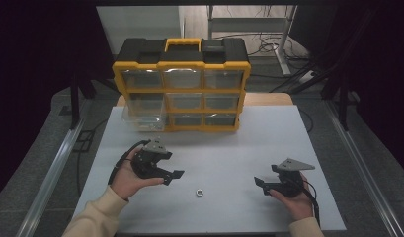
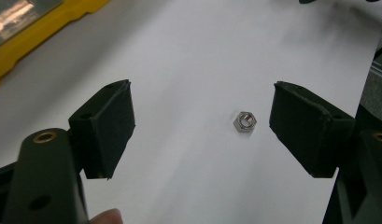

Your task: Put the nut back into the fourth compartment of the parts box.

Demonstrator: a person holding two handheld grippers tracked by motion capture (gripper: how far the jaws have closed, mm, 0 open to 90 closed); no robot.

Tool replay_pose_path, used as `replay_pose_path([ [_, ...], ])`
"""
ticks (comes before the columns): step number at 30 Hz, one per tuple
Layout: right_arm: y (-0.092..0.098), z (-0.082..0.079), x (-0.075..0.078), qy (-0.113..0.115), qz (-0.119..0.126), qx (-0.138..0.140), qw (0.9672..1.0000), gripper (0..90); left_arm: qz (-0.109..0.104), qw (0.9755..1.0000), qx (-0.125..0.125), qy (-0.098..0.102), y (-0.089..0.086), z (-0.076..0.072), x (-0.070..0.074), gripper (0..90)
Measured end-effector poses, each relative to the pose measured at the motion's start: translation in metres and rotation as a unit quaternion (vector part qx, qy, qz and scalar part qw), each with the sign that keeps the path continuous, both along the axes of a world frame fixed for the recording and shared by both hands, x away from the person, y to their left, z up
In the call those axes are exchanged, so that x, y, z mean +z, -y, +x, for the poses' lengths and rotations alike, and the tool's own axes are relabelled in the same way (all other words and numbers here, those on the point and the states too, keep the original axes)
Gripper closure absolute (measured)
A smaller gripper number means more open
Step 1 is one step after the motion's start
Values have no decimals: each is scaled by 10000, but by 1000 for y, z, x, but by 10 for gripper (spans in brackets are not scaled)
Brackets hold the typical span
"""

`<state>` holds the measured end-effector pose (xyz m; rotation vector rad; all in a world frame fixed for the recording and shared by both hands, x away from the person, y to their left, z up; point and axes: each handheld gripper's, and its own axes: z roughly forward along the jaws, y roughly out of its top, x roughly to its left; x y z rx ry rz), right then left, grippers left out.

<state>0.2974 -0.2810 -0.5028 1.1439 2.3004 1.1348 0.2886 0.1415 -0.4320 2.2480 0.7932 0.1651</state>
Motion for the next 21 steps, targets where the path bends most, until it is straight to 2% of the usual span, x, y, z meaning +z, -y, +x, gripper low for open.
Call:
replay_pose_path([
  [6,0,0,0,-11,-9,16,10000,166,175,9997,-143,-66,13,2,-8,226],
  [21,-1,0,0,-20,-9,16,10000,166,420,9982,-343,-245,32,4,-26,222],
])
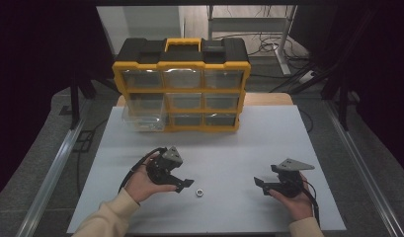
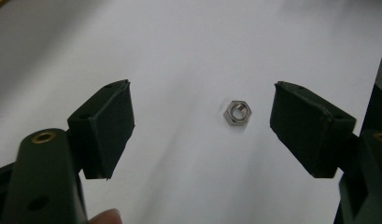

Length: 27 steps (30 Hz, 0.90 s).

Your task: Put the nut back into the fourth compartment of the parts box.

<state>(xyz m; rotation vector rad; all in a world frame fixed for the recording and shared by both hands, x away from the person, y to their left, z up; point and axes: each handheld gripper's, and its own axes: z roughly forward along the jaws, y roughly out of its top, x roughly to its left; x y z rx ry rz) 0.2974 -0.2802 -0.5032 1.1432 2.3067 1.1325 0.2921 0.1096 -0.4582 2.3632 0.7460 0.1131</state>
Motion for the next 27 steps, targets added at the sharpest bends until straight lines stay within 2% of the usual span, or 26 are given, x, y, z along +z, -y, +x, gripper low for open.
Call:
replay_pose_path([
  [9,0,0,0,-9,-8,6,10000,166,123,9999,-65,-18,10,1,-8,217],
  [17,0,0,-1,-21,-9,19,10000,166,275,9991,-321,-80,24,2,-22,219],
  [27,0,0,-1,-26,-12,29,10000,166,457,9977,-496,-101,34,4,-32,223],
])
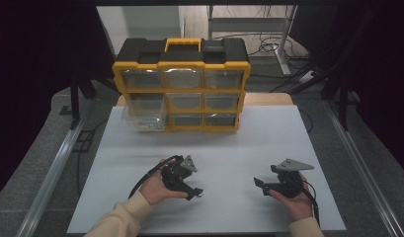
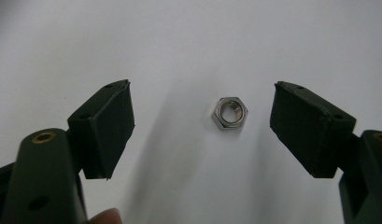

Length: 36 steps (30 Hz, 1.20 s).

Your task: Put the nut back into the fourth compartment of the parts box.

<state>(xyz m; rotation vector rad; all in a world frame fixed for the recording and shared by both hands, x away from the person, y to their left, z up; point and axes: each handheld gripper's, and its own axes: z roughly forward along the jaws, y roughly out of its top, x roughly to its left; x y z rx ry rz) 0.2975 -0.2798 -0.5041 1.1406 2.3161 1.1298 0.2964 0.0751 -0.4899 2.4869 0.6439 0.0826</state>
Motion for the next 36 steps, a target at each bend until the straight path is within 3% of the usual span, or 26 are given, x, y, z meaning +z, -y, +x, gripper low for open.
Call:
replay_pose_path([
  [14,0,0,0,-14,3,9,10000,166,466,9975,-523,-44,20,0,-16,246],
  [21,1,0,0,3,0,9,10000,166,587,9962,-637,-59,24,0,-21,285],
  [26,0,0,0,1,1,9,10000,166,689,9946,-775,20,30,-2,-23,348],
  [31,0,0,1,24,0,9,10000,166,676,9935,-908,-79,31,-2,-22,473],
  [36,0,0,1,20,-5,12,10000,166,647,9940,-872,-136,29,1,-21,574],
])
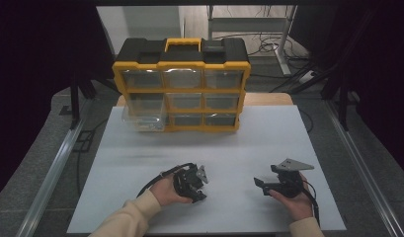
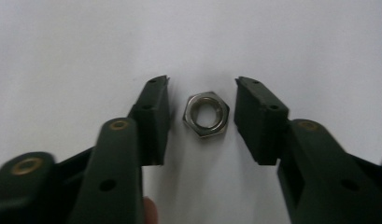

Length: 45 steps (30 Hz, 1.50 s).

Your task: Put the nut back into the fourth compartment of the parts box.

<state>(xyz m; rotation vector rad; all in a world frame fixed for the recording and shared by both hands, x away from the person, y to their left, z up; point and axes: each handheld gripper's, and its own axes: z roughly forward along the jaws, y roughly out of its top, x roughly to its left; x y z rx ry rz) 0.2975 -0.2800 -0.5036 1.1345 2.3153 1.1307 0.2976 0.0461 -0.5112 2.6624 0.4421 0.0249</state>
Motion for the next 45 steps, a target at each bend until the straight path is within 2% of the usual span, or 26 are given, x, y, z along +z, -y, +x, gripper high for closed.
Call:
replay_pose_path([
  [6,0,0,0,8,-3,-10,10000,167,-12,10000,36,-15,-2,1,0,675],
  [17,0,0,1,39,-15,-19,10000,168,-29,9998,212,28,-3,0,2,699],
  [21,0,0,1,39,-17,-21,10000,168,-185,9994,308,-6,-8,1,7,699],
  [24,0,0,0,36,-20,-24,10000,167,-445,9982,394,-98,-13,0,14,699],
  [27,0,0,0,44,-25,-19,10000,167,-571,9974,432,-37,-16,-2,20,699],
  [38,0,0,0,43,-36,-18,10000,167,-786,9946,680,34,-33,-4,28,699],
  [45,0,0,0,33,-32,-25,10000,168,-926,9917,882,91,-49,-4,37,699],
])
